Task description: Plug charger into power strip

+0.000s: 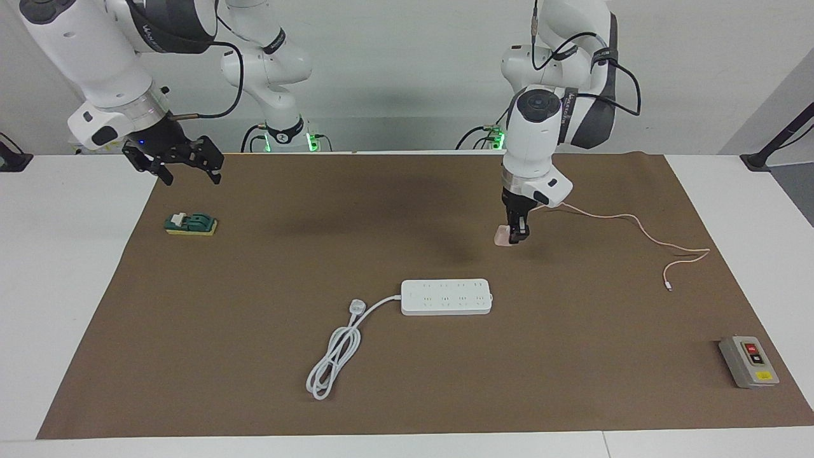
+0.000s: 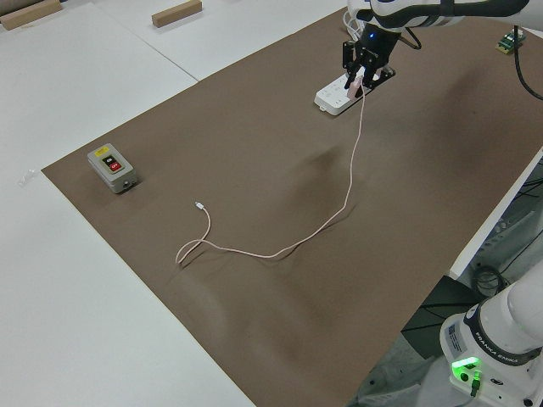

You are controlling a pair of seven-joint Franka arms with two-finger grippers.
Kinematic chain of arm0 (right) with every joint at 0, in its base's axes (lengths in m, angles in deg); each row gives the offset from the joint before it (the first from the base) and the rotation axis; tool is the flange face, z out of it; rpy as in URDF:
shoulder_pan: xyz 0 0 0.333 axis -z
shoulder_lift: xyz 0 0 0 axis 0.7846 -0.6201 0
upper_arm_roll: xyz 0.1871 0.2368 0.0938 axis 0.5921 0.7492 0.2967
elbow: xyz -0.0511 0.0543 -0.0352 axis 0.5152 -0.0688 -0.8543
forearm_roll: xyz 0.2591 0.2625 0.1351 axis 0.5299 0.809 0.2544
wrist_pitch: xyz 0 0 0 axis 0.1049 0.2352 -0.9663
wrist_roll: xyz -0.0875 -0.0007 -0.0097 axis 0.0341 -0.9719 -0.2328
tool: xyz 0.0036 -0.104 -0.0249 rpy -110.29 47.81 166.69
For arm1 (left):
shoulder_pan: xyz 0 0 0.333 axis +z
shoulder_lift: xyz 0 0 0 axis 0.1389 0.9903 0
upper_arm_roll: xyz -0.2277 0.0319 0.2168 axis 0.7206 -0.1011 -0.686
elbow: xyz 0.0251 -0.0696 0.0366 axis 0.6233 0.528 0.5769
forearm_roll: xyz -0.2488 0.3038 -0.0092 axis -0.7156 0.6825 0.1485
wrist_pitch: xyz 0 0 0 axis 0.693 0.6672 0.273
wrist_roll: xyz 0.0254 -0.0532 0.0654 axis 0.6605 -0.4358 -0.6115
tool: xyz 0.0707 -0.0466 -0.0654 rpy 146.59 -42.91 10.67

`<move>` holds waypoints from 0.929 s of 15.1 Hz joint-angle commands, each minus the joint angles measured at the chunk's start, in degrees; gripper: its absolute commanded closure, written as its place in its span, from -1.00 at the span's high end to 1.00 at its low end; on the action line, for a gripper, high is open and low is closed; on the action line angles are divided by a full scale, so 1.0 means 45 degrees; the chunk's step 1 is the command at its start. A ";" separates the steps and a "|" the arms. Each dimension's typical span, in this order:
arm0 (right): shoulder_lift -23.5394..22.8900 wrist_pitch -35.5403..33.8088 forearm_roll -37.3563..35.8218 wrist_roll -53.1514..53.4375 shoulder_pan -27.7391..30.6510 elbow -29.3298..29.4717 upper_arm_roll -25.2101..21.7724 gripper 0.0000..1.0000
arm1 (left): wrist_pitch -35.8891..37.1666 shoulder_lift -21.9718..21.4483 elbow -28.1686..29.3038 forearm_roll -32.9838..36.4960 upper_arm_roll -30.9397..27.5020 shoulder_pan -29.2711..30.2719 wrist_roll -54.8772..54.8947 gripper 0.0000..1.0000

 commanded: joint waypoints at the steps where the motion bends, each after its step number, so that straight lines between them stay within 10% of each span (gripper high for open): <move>1: 0.0058 -0.0251 -0.0452 -0.0247 0.0088 0.0041 0.0118 1.00 | 0.0959 0.1066 -0.1577 0.0337 -0.0215 -0.0299 -0.0506 -1.00; 8: 0.0098 -0.0271 -0.0452 -0.0208 0.0146 0.0002 0.0099 1.00 | 0.3692 0.4166 -0.5791 0.0317 -0.0235 -0.0767 -0.0604 -1.00; 14: 0.0098 -0.0290 -0.0452 -0.0208 0.0146 0.0002 0.0099 1.00 | 0.3266 0.4485 -0.6013 0.0376 -0.0235 -0.0827 -0.0937 -1.00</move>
